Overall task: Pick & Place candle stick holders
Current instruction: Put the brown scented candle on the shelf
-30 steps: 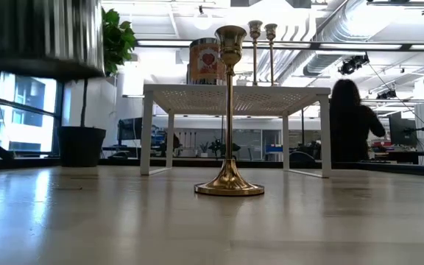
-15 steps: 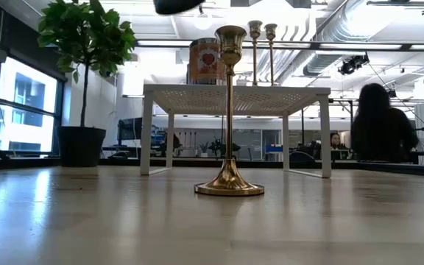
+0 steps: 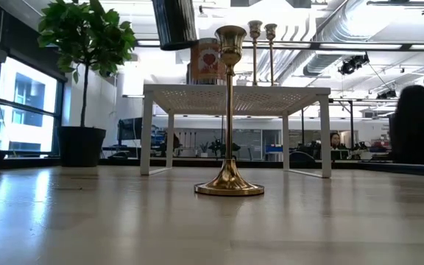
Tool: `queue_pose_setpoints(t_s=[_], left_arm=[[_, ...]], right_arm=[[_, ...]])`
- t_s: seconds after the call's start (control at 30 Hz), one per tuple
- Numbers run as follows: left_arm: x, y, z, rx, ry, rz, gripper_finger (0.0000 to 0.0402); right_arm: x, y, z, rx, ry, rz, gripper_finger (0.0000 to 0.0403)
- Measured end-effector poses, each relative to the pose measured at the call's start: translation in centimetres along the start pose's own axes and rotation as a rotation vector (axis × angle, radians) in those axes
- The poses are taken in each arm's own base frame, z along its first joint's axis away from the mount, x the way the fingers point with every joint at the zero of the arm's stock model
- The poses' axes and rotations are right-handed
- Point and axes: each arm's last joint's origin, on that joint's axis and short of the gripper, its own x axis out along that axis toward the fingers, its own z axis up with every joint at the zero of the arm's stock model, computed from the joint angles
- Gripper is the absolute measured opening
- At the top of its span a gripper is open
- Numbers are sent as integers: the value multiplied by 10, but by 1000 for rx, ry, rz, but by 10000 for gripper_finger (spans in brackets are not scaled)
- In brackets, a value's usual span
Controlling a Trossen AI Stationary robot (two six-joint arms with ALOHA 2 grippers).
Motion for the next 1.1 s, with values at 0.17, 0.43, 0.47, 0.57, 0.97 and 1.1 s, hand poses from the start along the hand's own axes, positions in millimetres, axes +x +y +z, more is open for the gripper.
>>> queue_pose_setpoints(t_s=[0.17, 0.43, 0.47, 0.57, 0.97, 1.1], left_arm=[[1, 25, 4, -25, -2, 41, 0], [11, 48, 9, -30, 35, 54, 0], [13, 52, 9, -36, 42, 52, 0], [21, 57, 9, -56, 80, 23, 0], [67, 54, 5, -16, 178, -114, 0], [75, 56, 3, -23, 201, -105, 0]], right_arm=[[-7, -9, 4, -2, -10, -44, 129], [-16, -20, 10, -65, -41, -138, 129], [-17, -21, 11, -66, -43, -139, 129], [-16, -25, 12, -67, -39, -142, 129], [-14, -35, 8, -121, 5, -227, 129], [-14, -35, 8, -125, 7, -230, 129]])
